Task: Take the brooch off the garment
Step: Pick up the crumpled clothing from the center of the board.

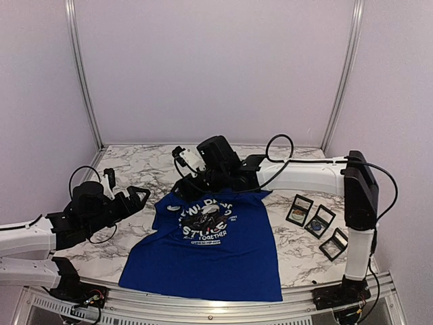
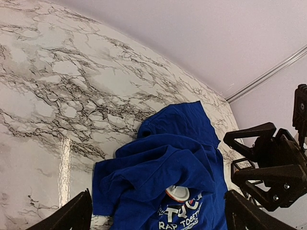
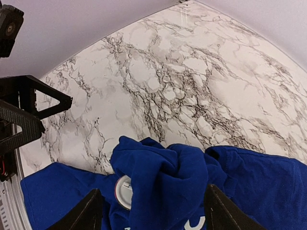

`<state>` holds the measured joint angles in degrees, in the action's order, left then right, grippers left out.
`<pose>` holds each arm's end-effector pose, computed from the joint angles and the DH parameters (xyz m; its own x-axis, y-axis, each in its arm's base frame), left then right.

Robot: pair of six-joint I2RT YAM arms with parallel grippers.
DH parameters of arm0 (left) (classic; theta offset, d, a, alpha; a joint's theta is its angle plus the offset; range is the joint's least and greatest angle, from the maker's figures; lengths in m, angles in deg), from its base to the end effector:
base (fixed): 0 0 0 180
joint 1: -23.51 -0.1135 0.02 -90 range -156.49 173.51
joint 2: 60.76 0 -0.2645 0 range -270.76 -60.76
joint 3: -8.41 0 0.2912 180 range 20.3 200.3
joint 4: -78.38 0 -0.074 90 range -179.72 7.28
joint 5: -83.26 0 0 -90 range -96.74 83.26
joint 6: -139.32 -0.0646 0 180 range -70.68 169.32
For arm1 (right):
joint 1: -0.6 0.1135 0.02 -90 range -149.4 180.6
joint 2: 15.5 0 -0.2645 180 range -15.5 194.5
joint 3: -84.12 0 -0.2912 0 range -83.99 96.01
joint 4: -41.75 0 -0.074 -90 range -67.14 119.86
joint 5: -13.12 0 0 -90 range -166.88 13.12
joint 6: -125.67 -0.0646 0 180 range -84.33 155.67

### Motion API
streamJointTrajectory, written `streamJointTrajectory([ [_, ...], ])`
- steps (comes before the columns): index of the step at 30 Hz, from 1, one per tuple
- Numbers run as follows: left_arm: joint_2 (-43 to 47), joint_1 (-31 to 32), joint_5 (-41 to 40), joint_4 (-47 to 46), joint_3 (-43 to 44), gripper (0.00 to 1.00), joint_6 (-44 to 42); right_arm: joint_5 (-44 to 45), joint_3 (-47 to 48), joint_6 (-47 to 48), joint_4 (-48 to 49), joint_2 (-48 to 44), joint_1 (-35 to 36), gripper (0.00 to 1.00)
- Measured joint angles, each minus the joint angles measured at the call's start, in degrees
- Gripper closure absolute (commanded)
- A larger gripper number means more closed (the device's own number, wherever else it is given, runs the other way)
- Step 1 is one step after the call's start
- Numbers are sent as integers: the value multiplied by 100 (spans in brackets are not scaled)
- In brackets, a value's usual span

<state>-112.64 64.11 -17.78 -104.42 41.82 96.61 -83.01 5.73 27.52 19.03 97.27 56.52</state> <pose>0.2094 -0.1632 0.1922 -0.5056 -0.5165 -0.6911 0.1876 0.7160 -0.6724 0.2873 0.4369 0.2240 -0.4330 -0.3885 -0.8134 -0.8201 0.5443 0.1766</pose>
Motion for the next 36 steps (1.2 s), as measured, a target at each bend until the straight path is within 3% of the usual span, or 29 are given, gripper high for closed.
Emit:
streamJointTrajectory([
  [6,50,0,9,-7,-341,1,452,151,868,282,-498,636,210,33],
  [10,72,7,55,-55,-557,1,763,269,1196,354,-848,951,243,42],
  [13,55,48,98,-138,-638,1,949,332,1333,365,-1060,1141,243,53],
  [20,-125,140,157,-509,-640,1,1274,323,1368,308,-1263,1237,240,93],
  [22,-173,140,160,-568,-640,1,1346,251,1377,254,-1279,1237,238,100],
  [36,-111,140,114,-876,-874,1,1832,-892,1727,-697,-960,1261,-122,100],
])
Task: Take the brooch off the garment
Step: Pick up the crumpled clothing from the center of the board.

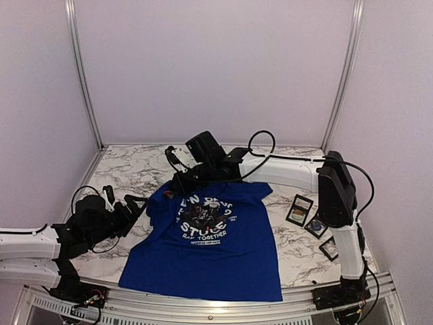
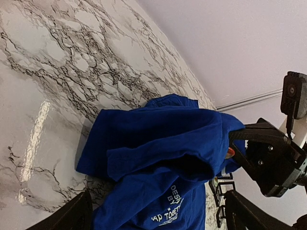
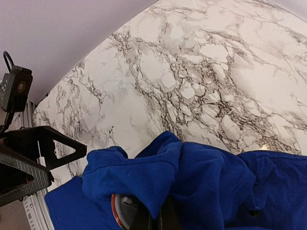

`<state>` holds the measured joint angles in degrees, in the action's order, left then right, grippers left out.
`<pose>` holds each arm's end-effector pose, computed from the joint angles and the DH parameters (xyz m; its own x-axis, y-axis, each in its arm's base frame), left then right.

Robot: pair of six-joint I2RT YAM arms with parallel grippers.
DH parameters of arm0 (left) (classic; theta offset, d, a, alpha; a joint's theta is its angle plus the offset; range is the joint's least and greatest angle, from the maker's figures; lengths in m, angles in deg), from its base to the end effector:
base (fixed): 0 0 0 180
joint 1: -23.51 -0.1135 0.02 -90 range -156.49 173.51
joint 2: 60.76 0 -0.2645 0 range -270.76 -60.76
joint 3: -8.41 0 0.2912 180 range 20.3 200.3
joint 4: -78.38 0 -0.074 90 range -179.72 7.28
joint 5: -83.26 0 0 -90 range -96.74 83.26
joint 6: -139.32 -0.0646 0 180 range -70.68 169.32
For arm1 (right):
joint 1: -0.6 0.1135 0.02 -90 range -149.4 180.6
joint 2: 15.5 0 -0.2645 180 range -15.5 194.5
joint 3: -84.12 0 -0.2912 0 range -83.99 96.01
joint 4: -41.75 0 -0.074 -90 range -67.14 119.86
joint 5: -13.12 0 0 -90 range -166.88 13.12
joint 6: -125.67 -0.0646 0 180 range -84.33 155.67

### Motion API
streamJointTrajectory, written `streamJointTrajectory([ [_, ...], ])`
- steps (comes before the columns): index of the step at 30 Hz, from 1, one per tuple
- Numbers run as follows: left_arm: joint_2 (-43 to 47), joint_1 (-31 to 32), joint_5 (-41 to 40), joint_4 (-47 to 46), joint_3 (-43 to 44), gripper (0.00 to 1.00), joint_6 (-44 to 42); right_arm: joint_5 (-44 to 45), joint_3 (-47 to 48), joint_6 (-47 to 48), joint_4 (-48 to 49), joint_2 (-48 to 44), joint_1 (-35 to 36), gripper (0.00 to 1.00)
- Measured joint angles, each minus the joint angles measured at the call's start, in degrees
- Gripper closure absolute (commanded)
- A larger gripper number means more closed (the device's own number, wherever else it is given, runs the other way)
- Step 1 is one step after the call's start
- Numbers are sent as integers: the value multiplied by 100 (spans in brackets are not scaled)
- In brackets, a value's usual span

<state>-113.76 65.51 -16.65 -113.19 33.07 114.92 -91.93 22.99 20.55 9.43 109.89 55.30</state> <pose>0.1924 -0.1583 0.1468 -0.5773 -0.6873 -0.4408 0.0264 0.5238 -0.8514 0.3150 0.4739 0.2105 -0.5859 -0.3916 -0.7095 -0.7792 0.5129 0.3604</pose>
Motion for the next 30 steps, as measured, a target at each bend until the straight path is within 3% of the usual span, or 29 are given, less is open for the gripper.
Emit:
streamJointTrajectory([
  [9,-66,-125,22,-90,144,1,-81,-92,-35,-938,761,-2,-669,100],
  [17,-511,-402,509,-466,291,3,-149,-564,-605,-1405,1342,-31,-649,100],
  [24,-861,-402,855,-986,297,11,-28,-907,-1014,-1539,1482,-35,-507,100],
  [30,-1209,-402,1128,-1379,299,24,74,-1032,-1016,-1558,1587,-35,-439,100],
])
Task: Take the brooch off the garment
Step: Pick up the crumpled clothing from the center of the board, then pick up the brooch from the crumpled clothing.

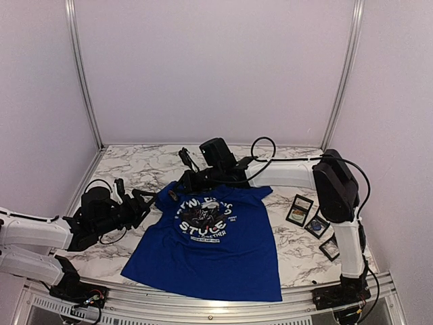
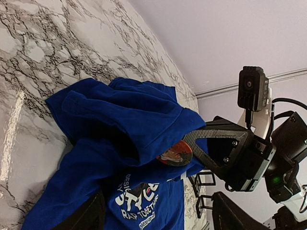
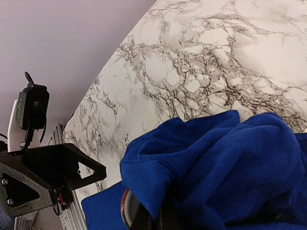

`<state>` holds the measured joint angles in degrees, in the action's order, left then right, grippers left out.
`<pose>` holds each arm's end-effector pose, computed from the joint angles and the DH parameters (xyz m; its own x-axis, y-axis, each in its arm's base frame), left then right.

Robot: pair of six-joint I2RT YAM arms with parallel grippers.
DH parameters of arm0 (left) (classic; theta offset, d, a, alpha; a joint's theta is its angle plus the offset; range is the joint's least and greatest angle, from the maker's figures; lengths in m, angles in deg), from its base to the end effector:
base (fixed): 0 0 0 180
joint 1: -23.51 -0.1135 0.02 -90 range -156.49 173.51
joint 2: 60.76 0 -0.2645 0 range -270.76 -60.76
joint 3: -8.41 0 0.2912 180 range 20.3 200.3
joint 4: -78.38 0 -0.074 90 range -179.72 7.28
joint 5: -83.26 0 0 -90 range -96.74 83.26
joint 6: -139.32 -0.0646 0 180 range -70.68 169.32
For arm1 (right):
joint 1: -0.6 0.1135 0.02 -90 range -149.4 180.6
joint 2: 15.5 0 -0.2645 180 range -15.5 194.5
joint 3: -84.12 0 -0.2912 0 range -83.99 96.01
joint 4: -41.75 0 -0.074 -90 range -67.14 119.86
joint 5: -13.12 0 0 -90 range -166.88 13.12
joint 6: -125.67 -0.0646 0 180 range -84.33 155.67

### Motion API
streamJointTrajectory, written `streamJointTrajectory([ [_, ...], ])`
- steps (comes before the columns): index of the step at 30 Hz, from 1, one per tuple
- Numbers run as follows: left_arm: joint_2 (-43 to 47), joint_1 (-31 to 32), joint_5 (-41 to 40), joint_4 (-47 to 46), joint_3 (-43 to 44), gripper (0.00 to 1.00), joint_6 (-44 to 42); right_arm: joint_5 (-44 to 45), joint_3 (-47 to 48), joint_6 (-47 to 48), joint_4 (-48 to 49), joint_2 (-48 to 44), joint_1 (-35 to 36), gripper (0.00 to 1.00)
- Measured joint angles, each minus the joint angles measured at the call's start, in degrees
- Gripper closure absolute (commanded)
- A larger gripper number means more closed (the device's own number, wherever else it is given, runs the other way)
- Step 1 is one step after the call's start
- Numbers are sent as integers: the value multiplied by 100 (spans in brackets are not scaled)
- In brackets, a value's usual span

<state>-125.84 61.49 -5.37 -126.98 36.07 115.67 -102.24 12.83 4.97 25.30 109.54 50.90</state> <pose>0.2161 -0.1707 0.1475 -0.6465 -0.6571 -0.3877 0.1033 0.4281 -0.8978 0.3381 0.4505 0.1765 -0.7698 -0.2049 -0.6045 -0.6190 0.4708 0.6286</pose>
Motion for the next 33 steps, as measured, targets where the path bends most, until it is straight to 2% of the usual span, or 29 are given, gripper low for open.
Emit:
streamJointTrajectory([
  [8,-621,0,334,-533,61,36,131,-199,11,50,2,0,170,100],
  [13,-680,0,420,-758,114,40,223,-227,15,85,-17,0,376,100],
  [19,-680,0,463,-789,114,52,313,-175,114,101,-66,2,455,100],
  [26,-496,24,522,-581,125,52,374,203,195,203,-229,4,455,100],
  [33,332,109,525,317,221,51,284,625,284,326,-446,4,457,100],
])
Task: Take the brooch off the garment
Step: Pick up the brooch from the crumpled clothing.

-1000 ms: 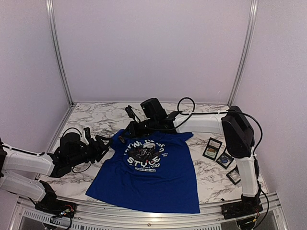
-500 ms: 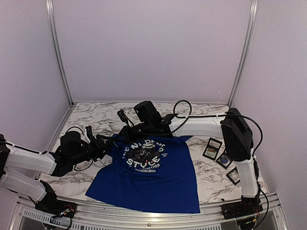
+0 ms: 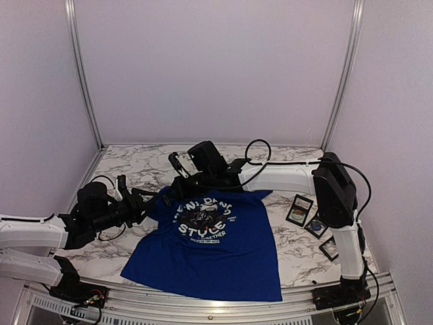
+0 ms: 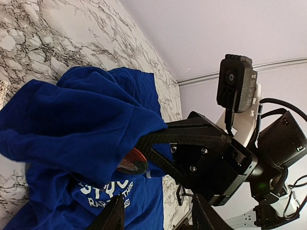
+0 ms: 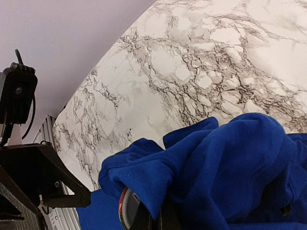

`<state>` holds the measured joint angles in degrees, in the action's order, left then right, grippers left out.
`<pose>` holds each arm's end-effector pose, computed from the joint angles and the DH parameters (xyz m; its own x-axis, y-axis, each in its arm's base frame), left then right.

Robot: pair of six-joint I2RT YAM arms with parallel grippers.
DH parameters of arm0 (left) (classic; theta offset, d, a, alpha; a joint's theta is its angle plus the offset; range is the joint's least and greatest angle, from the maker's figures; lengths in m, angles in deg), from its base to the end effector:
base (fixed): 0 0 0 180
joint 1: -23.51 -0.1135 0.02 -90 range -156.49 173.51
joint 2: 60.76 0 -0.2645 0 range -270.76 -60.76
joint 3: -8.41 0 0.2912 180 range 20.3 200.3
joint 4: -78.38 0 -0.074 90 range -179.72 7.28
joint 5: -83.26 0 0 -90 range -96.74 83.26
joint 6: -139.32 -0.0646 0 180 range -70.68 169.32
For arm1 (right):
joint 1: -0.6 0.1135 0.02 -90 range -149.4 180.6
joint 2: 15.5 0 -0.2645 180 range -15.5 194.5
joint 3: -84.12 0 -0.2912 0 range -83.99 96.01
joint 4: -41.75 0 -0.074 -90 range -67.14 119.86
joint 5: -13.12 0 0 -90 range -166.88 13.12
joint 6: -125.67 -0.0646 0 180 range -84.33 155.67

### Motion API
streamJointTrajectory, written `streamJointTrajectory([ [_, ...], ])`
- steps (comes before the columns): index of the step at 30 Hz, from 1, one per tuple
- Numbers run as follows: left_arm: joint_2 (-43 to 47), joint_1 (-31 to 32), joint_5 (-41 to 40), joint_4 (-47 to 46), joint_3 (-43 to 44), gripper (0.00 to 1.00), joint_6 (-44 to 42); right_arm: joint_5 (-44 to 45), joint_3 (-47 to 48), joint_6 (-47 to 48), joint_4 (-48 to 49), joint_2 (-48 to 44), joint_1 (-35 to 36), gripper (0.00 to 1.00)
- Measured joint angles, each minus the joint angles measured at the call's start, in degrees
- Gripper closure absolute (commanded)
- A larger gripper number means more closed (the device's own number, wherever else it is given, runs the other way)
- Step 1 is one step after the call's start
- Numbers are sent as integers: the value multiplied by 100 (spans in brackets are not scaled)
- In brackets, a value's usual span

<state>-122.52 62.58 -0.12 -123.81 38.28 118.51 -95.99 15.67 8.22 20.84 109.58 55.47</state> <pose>0.2114 -0.1812 0.1694 -0.7142 -0.6162 -0.3320 0.1315 0.3478 -0.9283 0.3087 0.4755 0.1855 -0.7166 -0.2616 -0.6465 -0.6736 0.4998 0.5445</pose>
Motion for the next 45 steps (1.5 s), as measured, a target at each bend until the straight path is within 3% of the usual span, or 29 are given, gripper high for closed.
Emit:
streamJointTrajectory([
  [6,-31,79,92,304,326,52,-26,131,11,26,-98,0,22,100],
  [11,-326,144,90,251,509,60,-46,136,59,26,-133,0,26,100],
  [17,-817,151,20,205,509,64,4,-46,61,-9,-111,-2,28,100],
  [26,-859,149,-262,-13,509,69,4,-411,42,-173,44,-2,26,100],
  [31,-876,149,-304,-9,509,69,0,-496,-39,-260,138,-4,26,100],
  [34,-876,149,-328,28,509,57,-17,-505,-48,-278,168,-4,26,100],
  [37,-859,149,-378,160,509,52,-72,-507,-50,-280,170,-4,26,100],
  [45,-780,136,-459,463,511,56,-153,-590,-50,-282,177,-4,26,100],
])
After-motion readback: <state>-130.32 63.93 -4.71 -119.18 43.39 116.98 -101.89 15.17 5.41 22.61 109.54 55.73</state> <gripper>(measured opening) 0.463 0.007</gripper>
